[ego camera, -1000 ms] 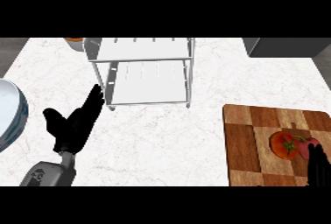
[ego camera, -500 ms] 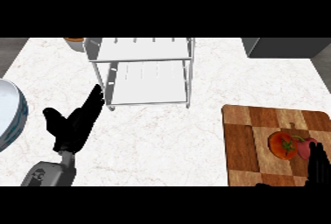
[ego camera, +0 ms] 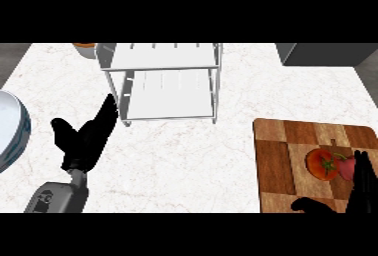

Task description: Pick the tomato from the cutting board and place it in the tiered basket

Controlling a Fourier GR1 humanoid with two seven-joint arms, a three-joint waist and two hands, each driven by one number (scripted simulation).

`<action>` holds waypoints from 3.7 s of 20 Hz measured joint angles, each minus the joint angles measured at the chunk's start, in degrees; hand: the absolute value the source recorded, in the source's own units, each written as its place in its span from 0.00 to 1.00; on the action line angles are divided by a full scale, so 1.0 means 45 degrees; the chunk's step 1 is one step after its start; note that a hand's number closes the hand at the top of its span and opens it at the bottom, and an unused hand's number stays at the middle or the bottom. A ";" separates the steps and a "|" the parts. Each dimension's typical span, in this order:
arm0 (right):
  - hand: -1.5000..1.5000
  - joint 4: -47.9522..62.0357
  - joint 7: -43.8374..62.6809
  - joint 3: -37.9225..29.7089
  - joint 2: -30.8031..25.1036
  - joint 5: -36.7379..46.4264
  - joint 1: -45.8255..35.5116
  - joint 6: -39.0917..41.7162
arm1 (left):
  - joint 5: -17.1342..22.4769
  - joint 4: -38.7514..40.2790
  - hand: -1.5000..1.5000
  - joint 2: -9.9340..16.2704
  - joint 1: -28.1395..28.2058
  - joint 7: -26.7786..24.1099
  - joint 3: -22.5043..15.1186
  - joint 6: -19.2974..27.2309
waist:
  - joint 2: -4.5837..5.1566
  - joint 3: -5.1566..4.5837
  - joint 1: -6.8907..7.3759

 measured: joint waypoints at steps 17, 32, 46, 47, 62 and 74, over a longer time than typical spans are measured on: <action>1.00 0.3610 -0.1884 -0.1083 -0.0774 -0.1050 -0.2769 -0.0365 | -0.0544 0.0104 0.50 -0.0515 -0.0198 0.0176 0.0693 -0.0572 | -0.0026 -0.0128 -0.0019; 1.00 0.3788 -0.1777 0.0271 -0.0002 0.1292 -0.2988 -0.0998 | -0.0811 -0.0065 0.50 -0.0830 -0.0214 0.0391 0.0813 -0.0571 | -0.0088 -0.0295 0.0067; 1.00 -0.0767 0.5804 0.5809 0.0733 0.2886 -0.2641 0.3692 | -0.0885 -0.0124 0.50 -0.0847 -0.0033 0.0441 0.0863 -0.0526 | -0.0093 -0.0064 -0.0058; 1.00 -0.1561 0.6498 0.6254 0.0771 0.3008 -0.2718 0.3955 | -0.0868 -0.0143 0.50 -0.0850 -0.0022 0.0482 0.0895 -0.0507 | -0.0086 -0.0040 -0.0082; 1.00 -0.7449 1.2559 0.8663 0.0798 0.4561 -0.9682 0.9148 | -0.0975 -0.0149 0.50 -0.0971 -0.0153 0.0556 0.0846 -0.0635 | 0.0023 0.0044 0.0124; 1.00 -0.2258 1.2703 0.4866 0.0789 0.1698 -1.6036 0.9790 | -0.1116 -0.0023 0.50 -0.1112 -0.0454 0.0594 0.0745 -0.0688 | 0.0092 0.0052 0.0436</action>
